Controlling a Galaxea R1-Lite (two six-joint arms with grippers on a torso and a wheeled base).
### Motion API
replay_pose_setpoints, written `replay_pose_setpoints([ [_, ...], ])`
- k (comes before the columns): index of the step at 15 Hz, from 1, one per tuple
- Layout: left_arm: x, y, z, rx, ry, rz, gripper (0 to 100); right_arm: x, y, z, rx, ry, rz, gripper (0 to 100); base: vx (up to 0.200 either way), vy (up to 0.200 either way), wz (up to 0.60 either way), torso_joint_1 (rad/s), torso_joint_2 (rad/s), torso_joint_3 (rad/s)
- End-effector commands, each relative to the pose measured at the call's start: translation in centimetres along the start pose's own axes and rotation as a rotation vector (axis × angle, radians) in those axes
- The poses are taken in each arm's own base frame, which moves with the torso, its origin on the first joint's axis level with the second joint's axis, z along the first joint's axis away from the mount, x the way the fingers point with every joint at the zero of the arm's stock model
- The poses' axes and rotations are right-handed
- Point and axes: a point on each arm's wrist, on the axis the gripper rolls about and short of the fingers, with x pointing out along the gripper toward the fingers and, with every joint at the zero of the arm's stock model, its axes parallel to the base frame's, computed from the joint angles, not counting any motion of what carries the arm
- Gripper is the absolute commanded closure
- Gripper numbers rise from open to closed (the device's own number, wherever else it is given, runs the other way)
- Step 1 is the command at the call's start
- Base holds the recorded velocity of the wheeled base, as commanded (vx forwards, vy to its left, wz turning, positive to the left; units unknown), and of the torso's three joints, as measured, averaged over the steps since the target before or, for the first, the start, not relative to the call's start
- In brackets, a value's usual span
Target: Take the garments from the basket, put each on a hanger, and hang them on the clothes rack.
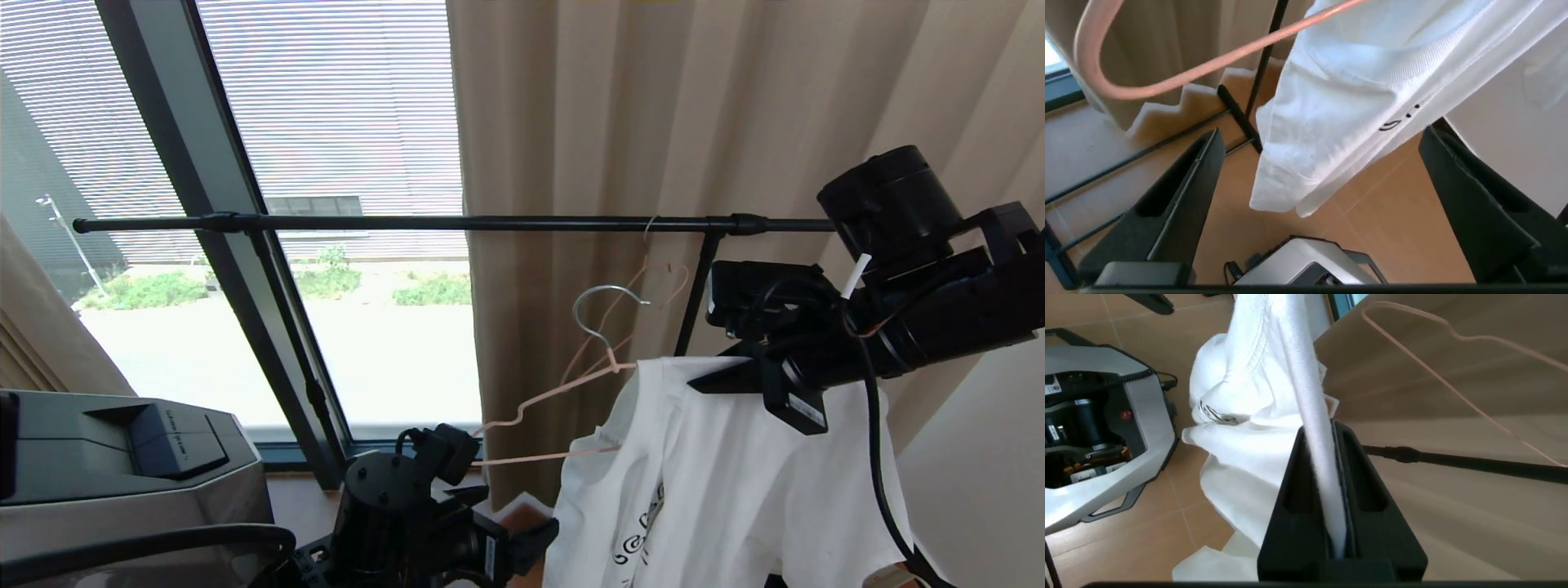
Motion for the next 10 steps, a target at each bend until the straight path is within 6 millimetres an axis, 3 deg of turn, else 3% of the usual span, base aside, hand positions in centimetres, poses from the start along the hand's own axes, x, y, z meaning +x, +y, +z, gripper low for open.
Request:
replay_pose_setpoints([
  [1, 1.0, 0.0, -0.3, -0.009, 0.003, 0.008, 0, 0.1, 0.8, 0.3, -0.008, -0.004, 0.02, 100, 0.0, 0.0, 0.0, 0.0, 0.0, 0.0],
  [10, 3.3, -0.4, 1.3, -0.035, -0.126, 0.132, 0, 0.2, 2.2, 1.3, 0.014, -0.021, 0.054, 100, 0.0, 0.0, 0.0, 0.0, 0.0, 0.0],
])
